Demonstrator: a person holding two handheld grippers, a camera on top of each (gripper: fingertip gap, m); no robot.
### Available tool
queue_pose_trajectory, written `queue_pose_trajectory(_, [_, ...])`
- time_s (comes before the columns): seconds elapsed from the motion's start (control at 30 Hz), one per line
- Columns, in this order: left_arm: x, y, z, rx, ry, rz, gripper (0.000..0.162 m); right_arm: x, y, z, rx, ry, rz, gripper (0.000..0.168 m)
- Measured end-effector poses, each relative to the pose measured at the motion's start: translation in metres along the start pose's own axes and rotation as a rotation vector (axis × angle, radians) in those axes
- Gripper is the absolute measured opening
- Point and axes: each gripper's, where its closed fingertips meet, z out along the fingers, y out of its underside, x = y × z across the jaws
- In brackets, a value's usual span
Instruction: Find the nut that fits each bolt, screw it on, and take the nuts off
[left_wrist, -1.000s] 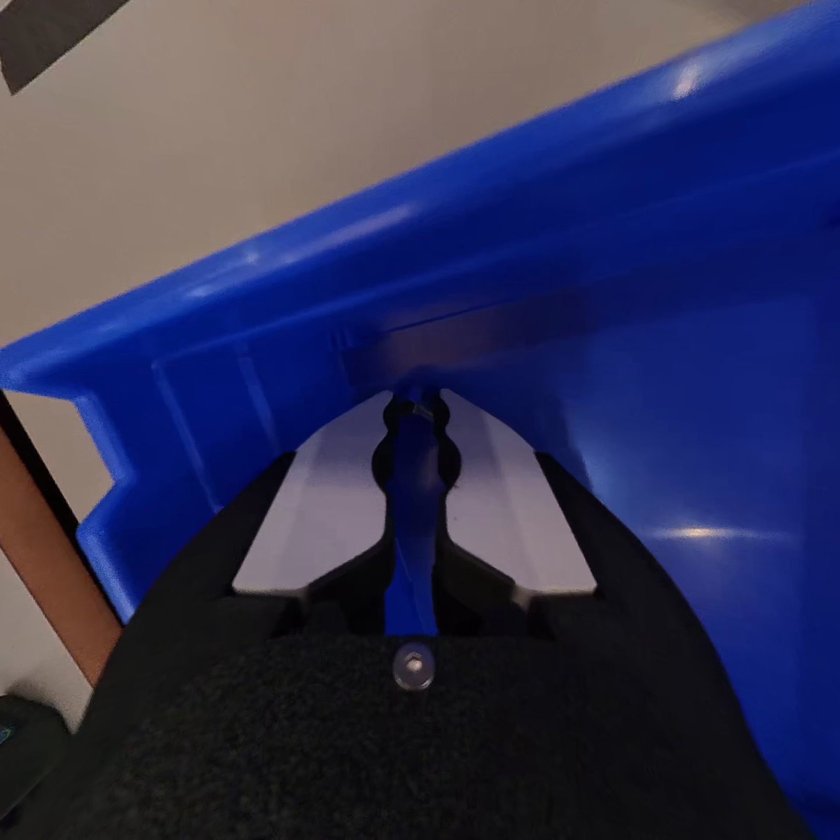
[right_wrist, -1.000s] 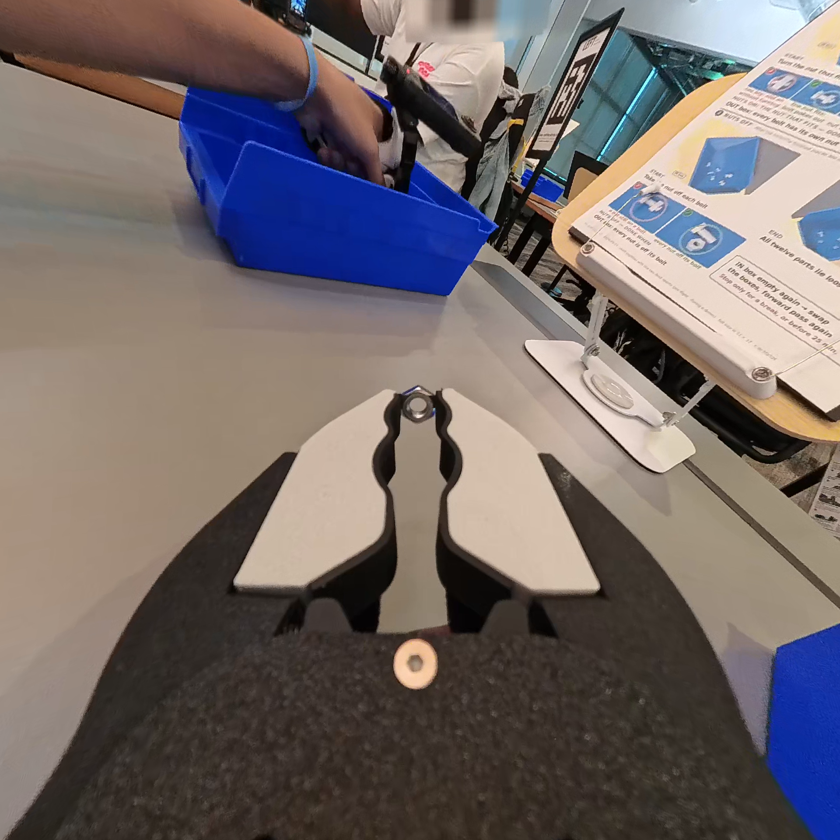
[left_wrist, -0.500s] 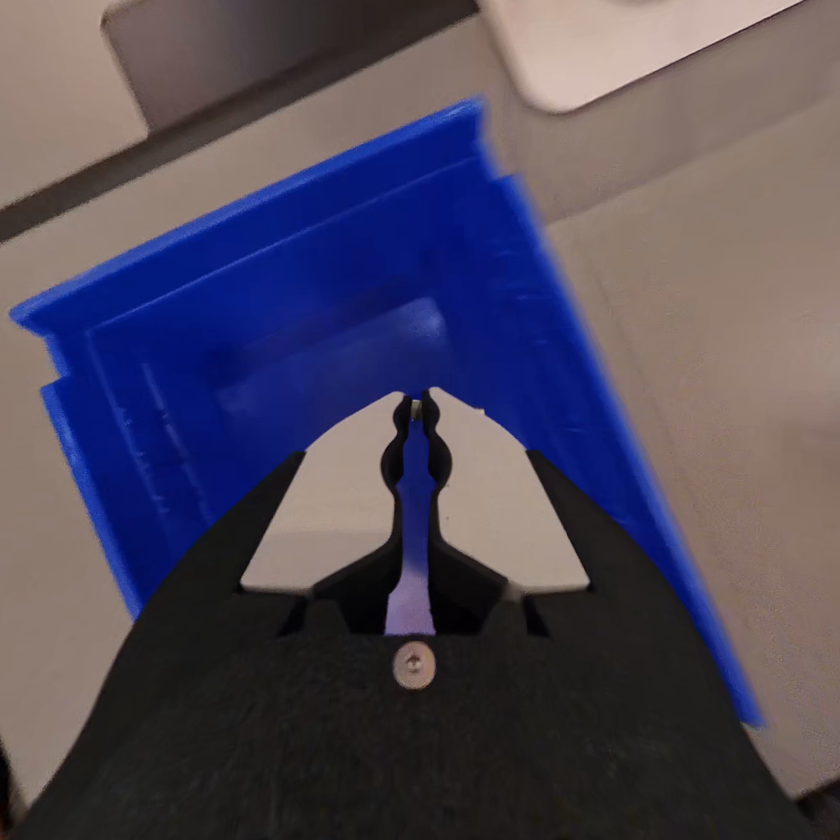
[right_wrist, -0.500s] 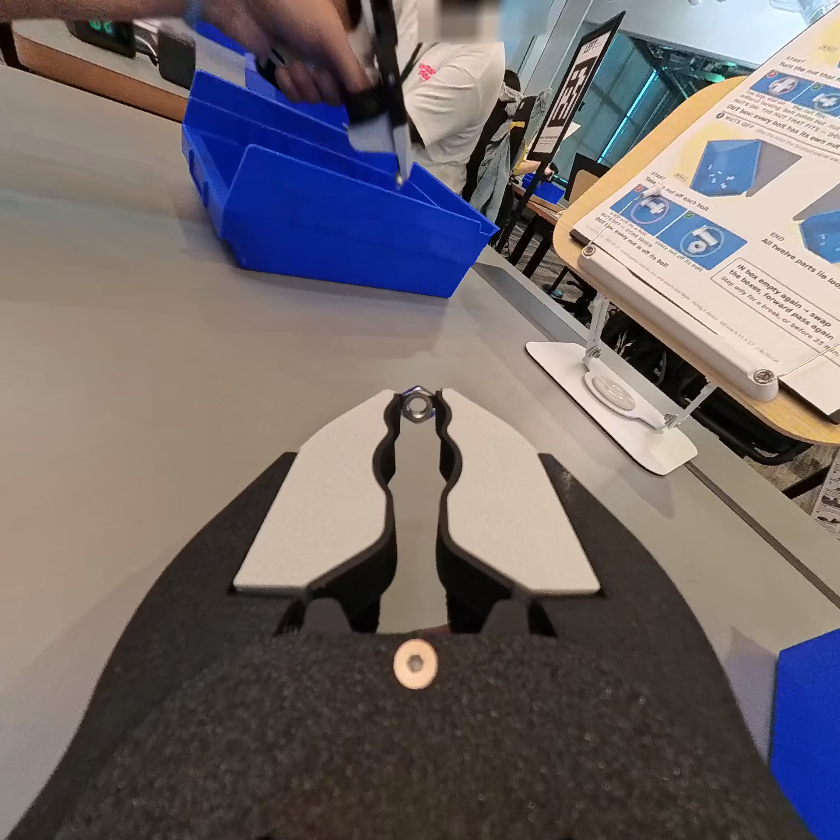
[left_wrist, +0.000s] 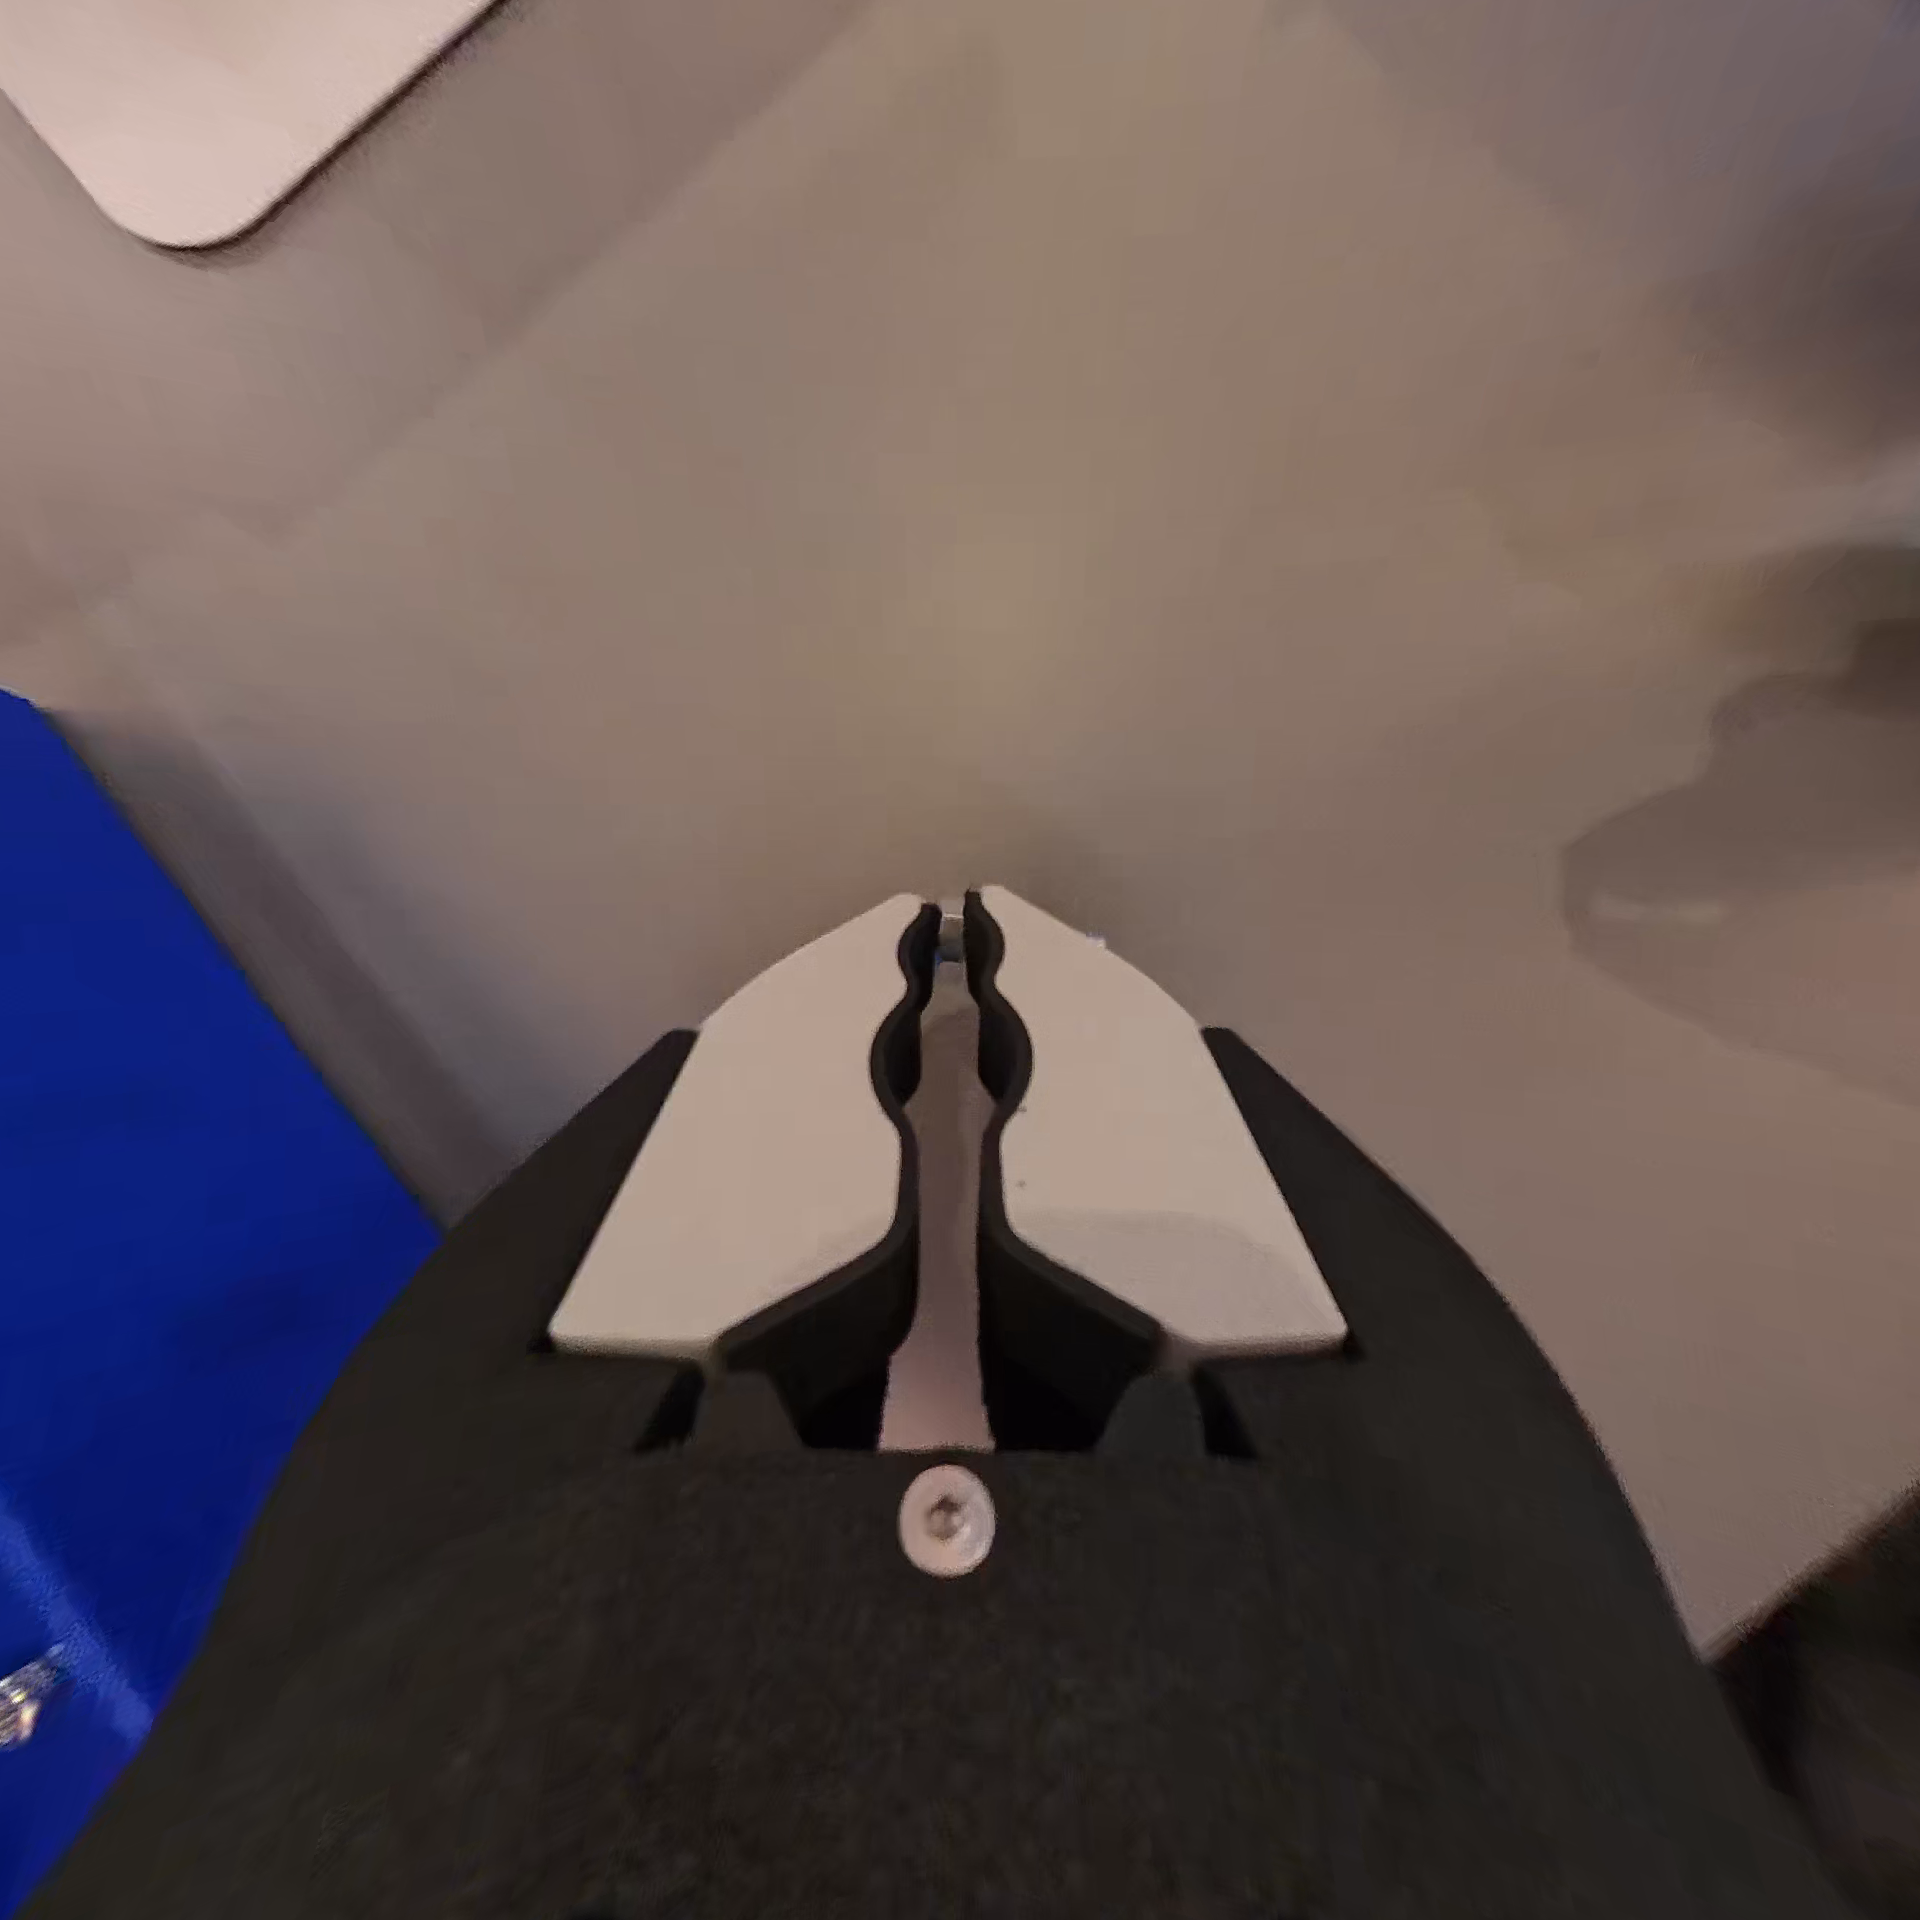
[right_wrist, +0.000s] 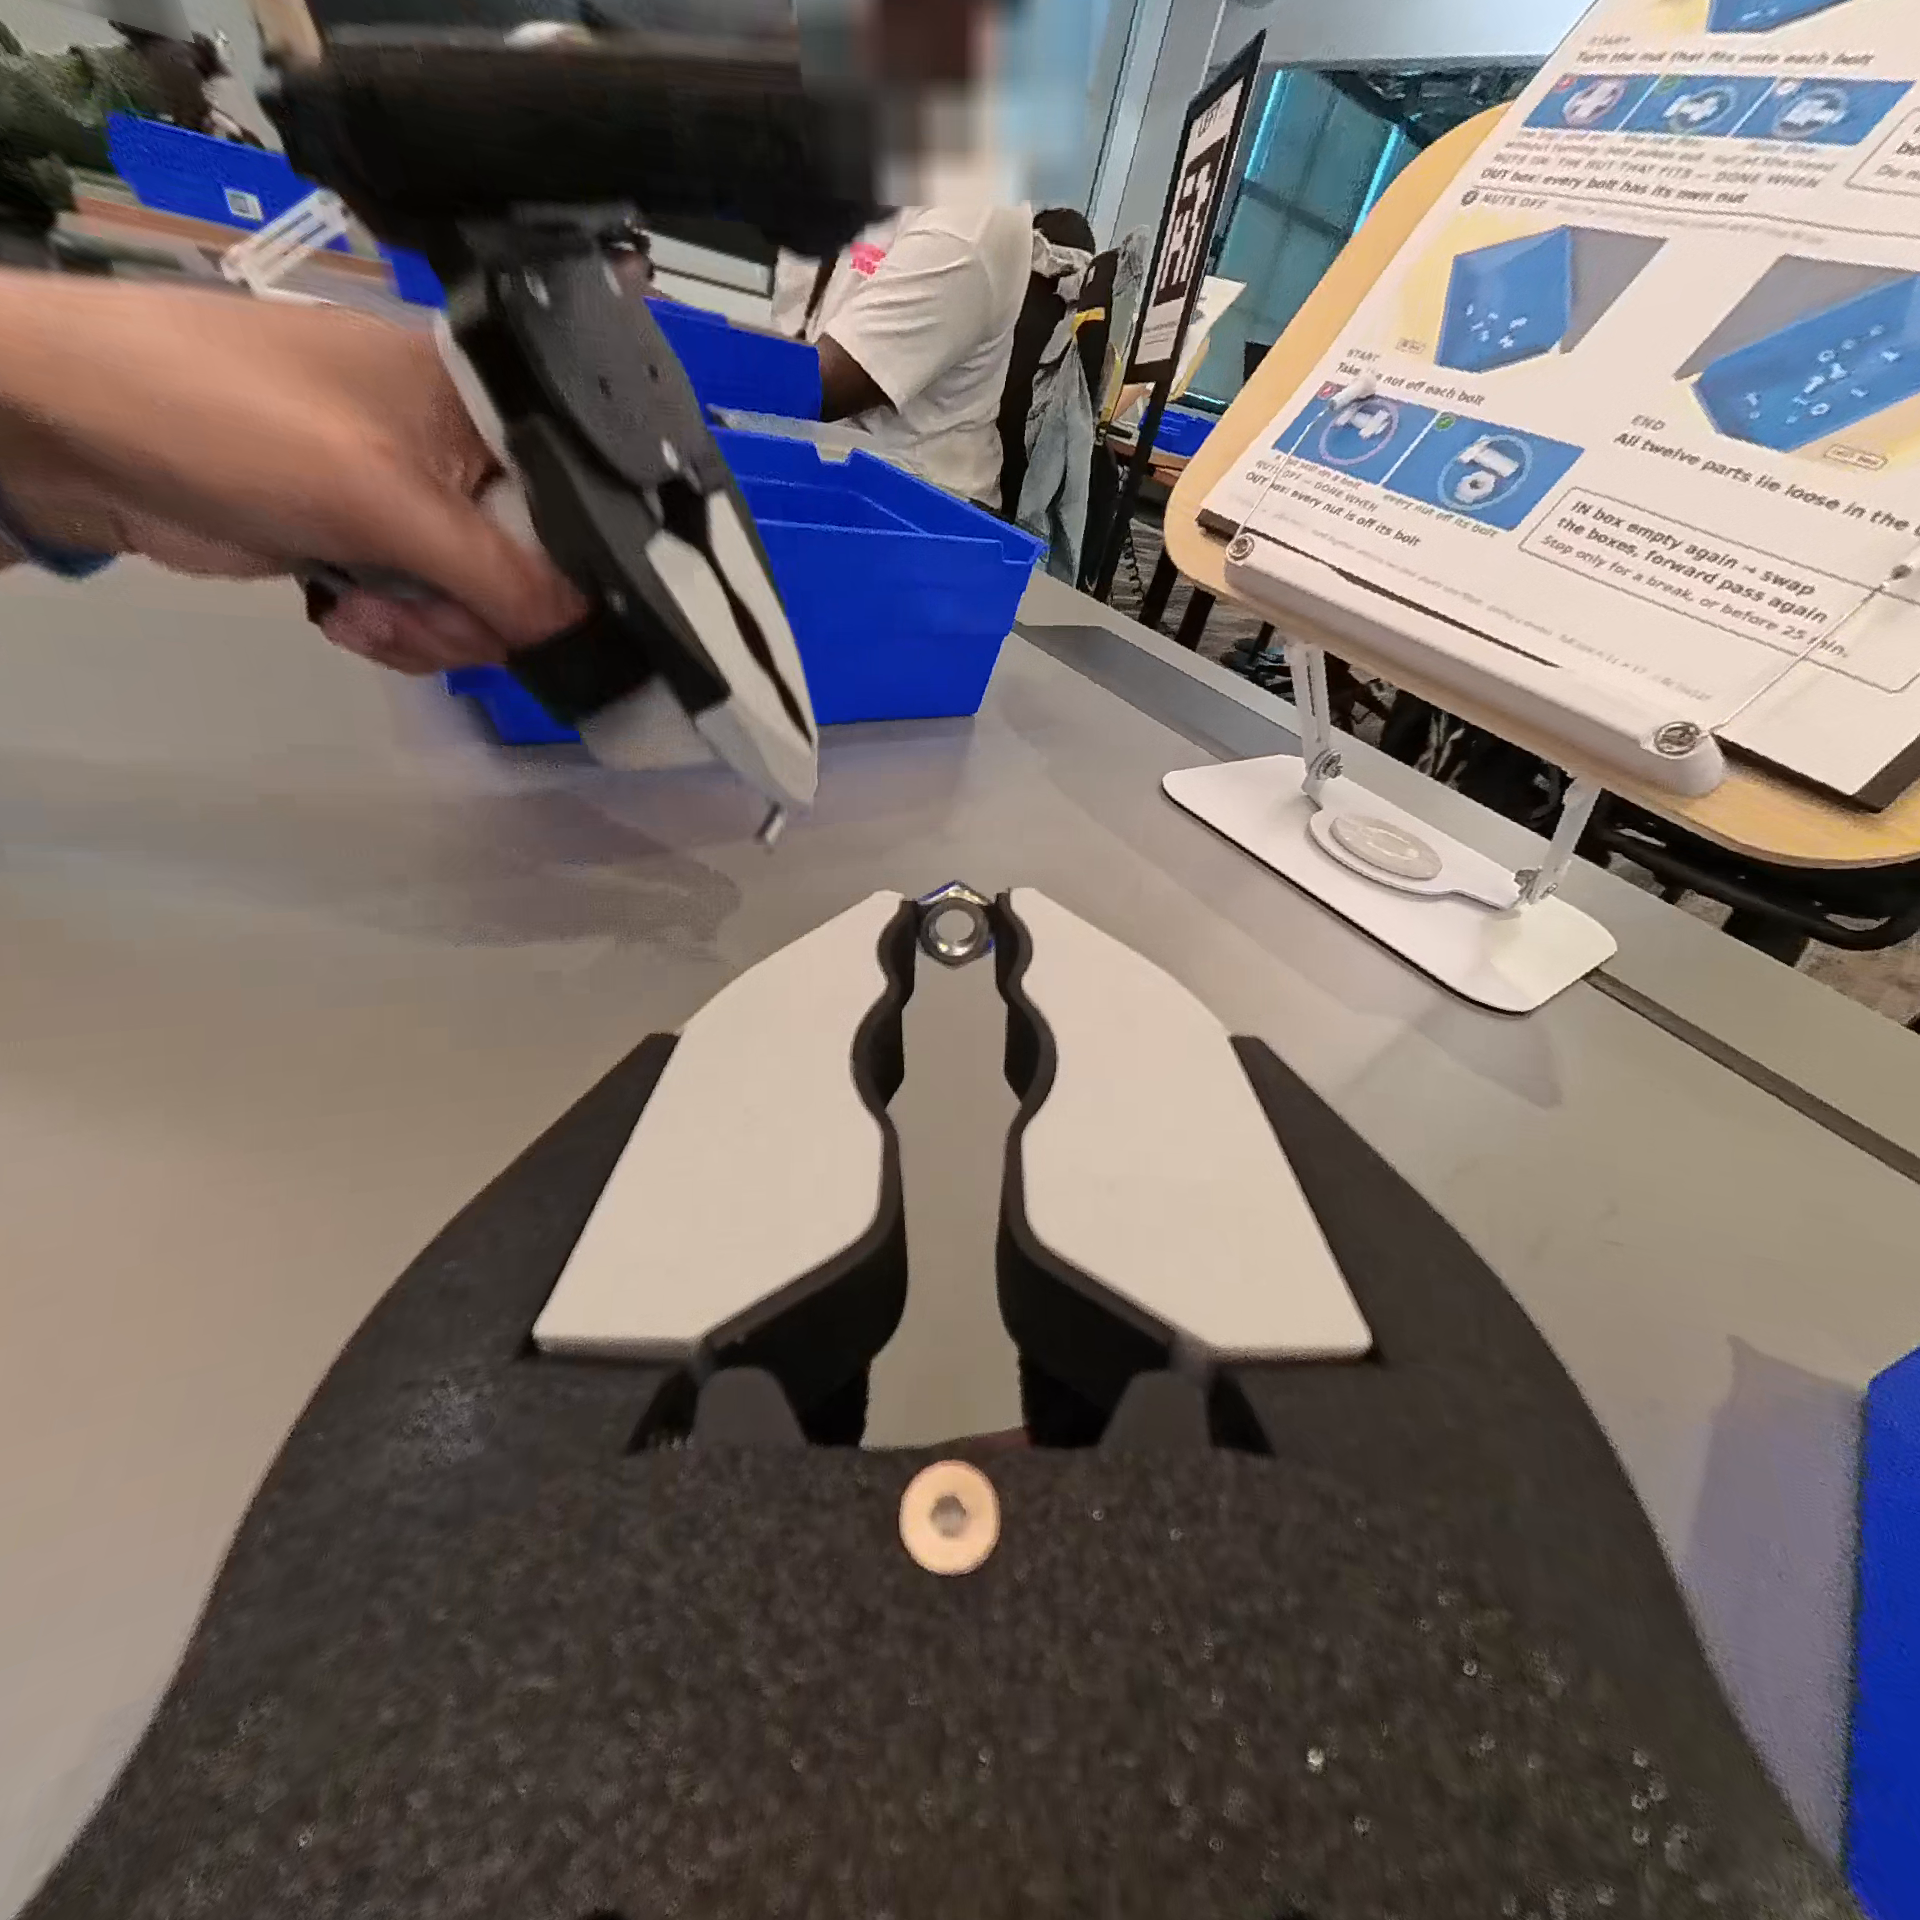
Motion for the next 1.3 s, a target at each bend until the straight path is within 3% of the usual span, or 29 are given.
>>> queue_pose_trajectory(0.07, [0.0, 0.004, 0.011, -0.019, -0.045, 0.01, 0.005, -0.001, 0.0, 0.0, 0.001, -0.01, 0.002, 0.014])
queue_pose_trajectory(0.27, [0.017, 0.01, 0.026, -0.013, 0.024, -0.052, 0.005, -0.006, 0.0, 0.001, -0.004, -0.024, -0.027, 0.014])
queue_pose_trajectory(0.67, [0.048, -0.029, -0.004, 0.239, 0.362, -0.294, 0.005, -0.021, 0.006, 0.006, -0.048, -0.057, -0.127, 0.014])
queue_pose_trajectory(0.83, [0.075, -0.039, -0.013, 0.265, 0.521, -0.338, 0.005, -0.032, 0.013, 0.018, -0.109, 0.01, -0.342, 0.014])
queue_pose_trajectory(1.0, [0.078, -0.042, -0.016, 0.268, 0.508, -0.302, 0.005, -0.039, 0.005, 0.026, -0.133, 0.076, -0.503, 0.014])
queue_pose_trajectory(1.3, [0.072, -0.039, -0.023, 0.269, 0.489, -0.287, 0.005, -0.037, 0.006, 0.034, -0.166, 0.033, -0.461, 0.014])
